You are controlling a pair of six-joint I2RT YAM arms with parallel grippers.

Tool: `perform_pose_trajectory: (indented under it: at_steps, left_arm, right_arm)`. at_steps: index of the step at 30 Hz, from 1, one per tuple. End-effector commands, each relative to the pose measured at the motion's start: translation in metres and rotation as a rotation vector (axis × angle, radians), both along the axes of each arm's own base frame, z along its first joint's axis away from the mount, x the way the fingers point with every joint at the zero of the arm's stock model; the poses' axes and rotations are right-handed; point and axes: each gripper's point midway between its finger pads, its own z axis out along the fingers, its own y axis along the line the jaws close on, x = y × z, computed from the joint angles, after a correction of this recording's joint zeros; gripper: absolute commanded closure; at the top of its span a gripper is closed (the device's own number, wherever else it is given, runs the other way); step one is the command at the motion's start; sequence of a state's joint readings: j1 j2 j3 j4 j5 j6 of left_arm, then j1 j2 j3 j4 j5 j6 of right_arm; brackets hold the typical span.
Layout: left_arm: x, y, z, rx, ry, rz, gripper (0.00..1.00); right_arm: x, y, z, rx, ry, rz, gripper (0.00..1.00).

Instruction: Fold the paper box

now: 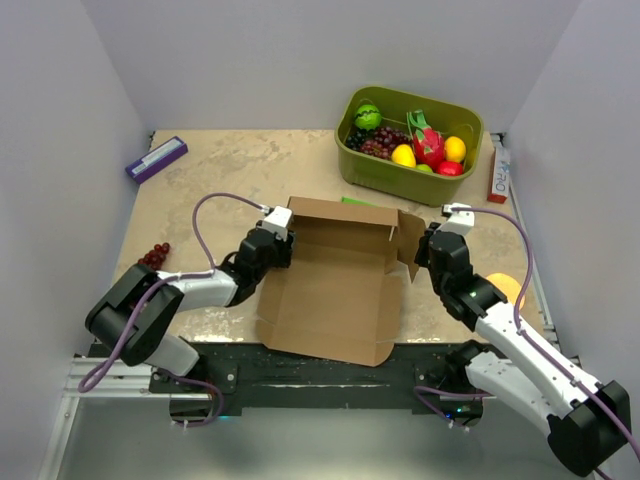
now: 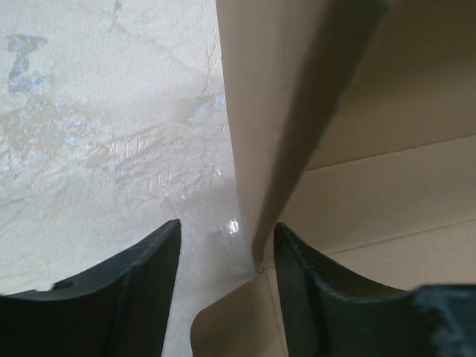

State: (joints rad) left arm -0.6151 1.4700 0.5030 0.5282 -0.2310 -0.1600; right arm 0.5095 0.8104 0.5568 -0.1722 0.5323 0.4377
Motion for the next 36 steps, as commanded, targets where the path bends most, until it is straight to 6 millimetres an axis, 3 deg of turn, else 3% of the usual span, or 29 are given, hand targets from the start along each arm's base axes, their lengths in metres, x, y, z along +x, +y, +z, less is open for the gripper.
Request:
perform_pose_trajectory:
  at_steps: [1,9,14,21,26,29,30,31,32,34,36]
  left_arm:
    - [0.024,-0.005,0.026,-0.046,-0.094,0.048,0.50]
    - [0.033,0.001,0.022,-0.023,-0.098,0.106,0.65]
    - [0.037,0.016,0.018,0.013,-0.091,0.192,0.72]
    - [0.037,0.028,0.016,0.048,-0.091,0.257,0.74]
    - [0.034,0.014,0.016,0.027,-0.081,0.202,0.71]
    - [0.028,0.006,0.017,-0.004,-0.052,0.156,0.62]
    - [0.026,0.002,0.017,-0.016,-0.040,0.132,0.56]
    - [0.022,0.002,0.019,-0.019,-0.030,0.124,0.43]
    - [0.019,0.001,0.021,-0.032,-0.025,0.118,0.37]
    - [0.012,0.003,0.029,-0.056,-0.028,0.109,0.27]
    - [0.006,0.002,0.036,-0.076,-0.027,0.095,0.23]
  right_arm:
    - [0.005,-0.002,0.025,0.034,-0.058,-0.029,0.86]
    - [0.005,-0.001,0.024,0.037,-0.056,-0.024,0.86]
    - [0.006,-0.001,0.024,0.039,-0.058,-0.027,0.87]
    - [0.006,0.001,0.024,0.049,-0.057,-0.023,0.88]
    - [0.005,0.005,0.027,0.055,-0.058,0.007,0.87]
    - [0.003,0.009,0.032,0.058,-0.058,0.041,0.79]
    - [0.002,0.010,0.033,0.056,-0.057,0.048,0.69]
    - [0.000,0.011,0.034,0.060,-0.052,0.059,0.64]
    - [-0.003,0.012,0.036,0.065,-0.047,0.069,0.60]
    - [-0.007,0.017,0.036,0.087,-0.040,0.099,0.42]
    - [-0.010,0.018,0.036,0.093,-0.033,0.109,0.25]
